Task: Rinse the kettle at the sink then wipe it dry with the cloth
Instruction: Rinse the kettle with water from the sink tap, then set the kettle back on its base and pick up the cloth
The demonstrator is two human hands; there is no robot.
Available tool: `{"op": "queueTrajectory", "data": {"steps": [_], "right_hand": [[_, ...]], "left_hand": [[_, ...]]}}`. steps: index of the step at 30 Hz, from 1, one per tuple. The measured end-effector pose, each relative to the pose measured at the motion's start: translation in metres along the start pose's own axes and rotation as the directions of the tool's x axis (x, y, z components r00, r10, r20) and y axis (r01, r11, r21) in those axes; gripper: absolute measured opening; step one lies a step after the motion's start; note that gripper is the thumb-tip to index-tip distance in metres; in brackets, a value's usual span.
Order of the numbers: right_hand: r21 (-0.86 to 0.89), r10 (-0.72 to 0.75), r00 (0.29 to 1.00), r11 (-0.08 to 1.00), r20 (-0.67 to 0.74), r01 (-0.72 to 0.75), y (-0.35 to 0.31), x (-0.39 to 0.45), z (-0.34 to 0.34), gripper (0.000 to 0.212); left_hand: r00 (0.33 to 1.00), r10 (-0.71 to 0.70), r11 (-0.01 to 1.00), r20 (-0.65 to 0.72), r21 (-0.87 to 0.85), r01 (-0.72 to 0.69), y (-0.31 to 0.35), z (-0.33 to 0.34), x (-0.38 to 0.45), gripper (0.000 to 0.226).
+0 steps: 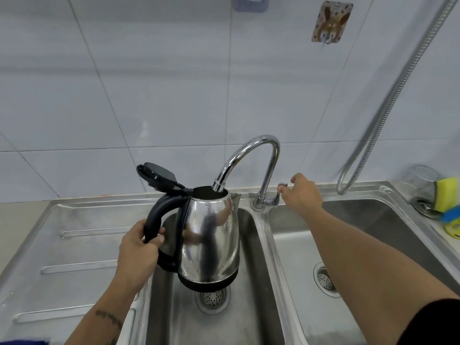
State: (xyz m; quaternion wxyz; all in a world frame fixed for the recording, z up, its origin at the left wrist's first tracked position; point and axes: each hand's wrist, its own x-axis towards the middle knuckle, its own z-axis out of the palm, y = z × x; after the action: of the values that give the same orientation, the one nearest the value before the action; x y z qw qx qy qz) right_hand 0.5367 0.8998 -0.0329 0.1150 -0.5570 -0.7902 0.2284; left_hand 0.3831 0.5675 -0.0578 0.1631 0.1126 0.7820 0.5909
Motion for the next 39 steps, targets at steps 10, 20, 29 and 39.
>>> {"op": "queueTrajectory", "data": {"steps": [10,20,29,39], "right_hand": [[0.529,0.012,0.904,0.808,0.426,-0.260,0.009,-0.104,0.027,0.043],[0.641,-0.378,0.566,0.663,0.733,-0.388,-0.007,-0.239,0.022,0.087],[0.683,-0.404,0.640,0.679,0.654,-0.269,-0.017,-0.323,0.002,0.057],[0.719,-0.448,0.655,0.660,0.608,-0.217,-0.025,-0.379,-0.008,0.026]], "left_hand": [[0.999,0.041,0.999,-0.015,0.004,-0.041,0.007,-0.030,-0.040,0.027],[0.999,0.043,0.998,0.024,-0.037,-0.042,0.003,-0.091,-0.115,0.028],[0.998,0.047,0.999,0.036,-0.023,-0.046,0.004,-0.145,-0.168,0.027],[0.999,0.032,0.999,0.003,0.004,-0.032,0.009,-0.192,-0.216,0.024]]}}
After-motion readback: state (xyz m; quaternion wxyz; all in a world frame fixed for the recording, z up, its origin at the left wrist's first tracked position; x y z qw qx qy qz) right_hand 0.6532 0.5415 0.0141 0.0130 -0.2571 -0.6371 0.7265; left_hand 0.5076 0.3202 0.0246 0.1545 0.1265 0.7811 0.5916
